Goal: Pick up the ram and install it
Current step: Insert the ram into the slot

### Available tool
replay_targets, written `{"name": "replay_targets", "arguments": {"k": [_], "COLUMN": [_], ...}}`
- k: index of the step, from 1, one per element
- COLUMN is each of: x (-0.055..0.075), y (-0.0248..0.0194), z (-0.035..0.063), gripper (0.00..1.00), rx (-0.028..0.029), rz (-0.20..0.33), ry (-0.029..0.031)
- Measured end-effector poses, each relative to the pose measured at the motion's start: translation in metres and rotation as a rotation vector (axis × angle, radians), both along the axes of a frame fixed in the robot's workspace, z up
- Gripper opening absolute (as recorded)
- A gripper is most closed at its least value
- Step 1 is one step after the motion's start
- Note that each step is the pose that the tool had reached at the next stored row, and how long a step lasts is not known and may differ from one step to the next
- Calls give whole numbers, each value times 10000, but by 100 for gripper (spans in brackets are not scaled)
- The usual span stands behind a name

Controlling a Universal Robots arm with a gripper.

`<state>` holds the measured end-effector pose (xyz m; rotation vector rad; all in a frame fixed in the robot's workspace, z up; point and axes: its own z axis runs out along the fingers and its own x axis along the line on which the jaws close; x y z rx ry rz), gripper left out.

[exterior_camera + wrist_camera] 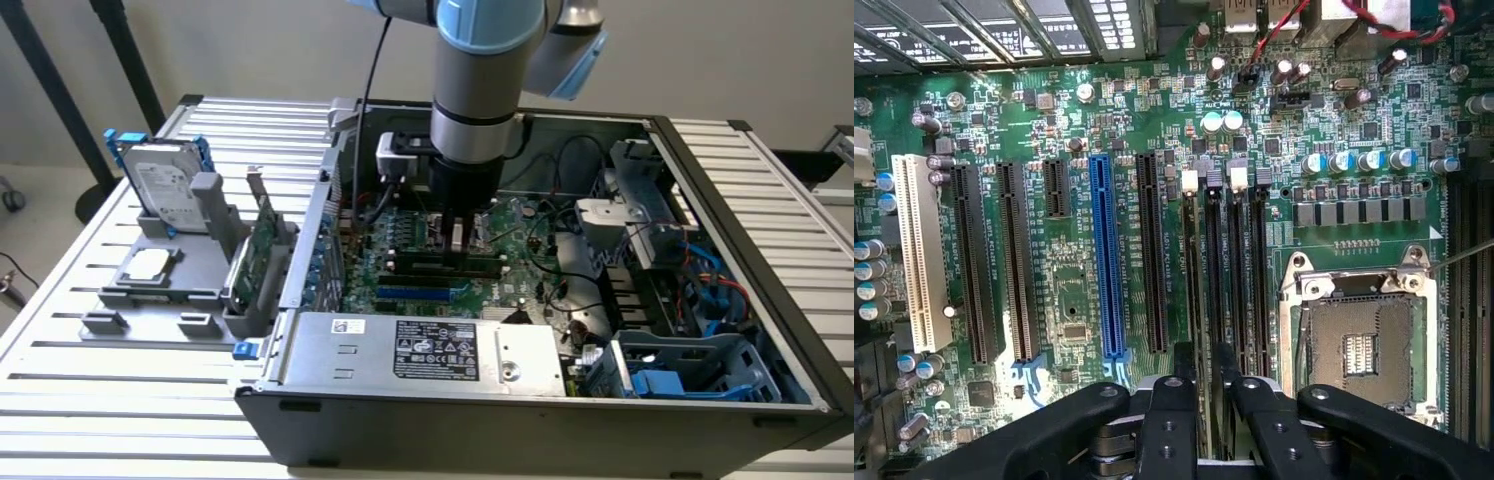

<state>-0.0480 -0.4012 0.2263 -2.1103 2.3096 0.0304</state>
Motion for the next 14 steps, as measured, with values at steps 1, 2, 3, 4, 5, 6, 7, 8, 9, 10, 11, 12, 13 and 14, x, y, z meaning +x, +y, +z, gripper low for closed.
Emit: {"name": "replay_targets", "arguments": {"k": [1,2,3,4,5,6,7,8,9,10,11,12,13,14], "x": [0,0,0,0,0,0,0,-1,-1,-1,-1,-1,-1,-1], "y": [0,-1,-2,-2,-3,-3,-4,-4,-4,-4,-4,-4,-4,-4], "z": [23,48,72,90,106,122,133,143,152,155,155,155,155,155], "gripper": [22,22,22,22,22,22,22,20,20,13,11,11,11,11], "rx": [21,41,58,74,88,103,113,121,128,135,135,135,137,137], "rz": [2,5,8,11,14,17,19,19,20,21,22,21,21,21], "ry": [-1,0,0,0,-1,0,0,0,0,-1,-1,-1,-1,-1]}}
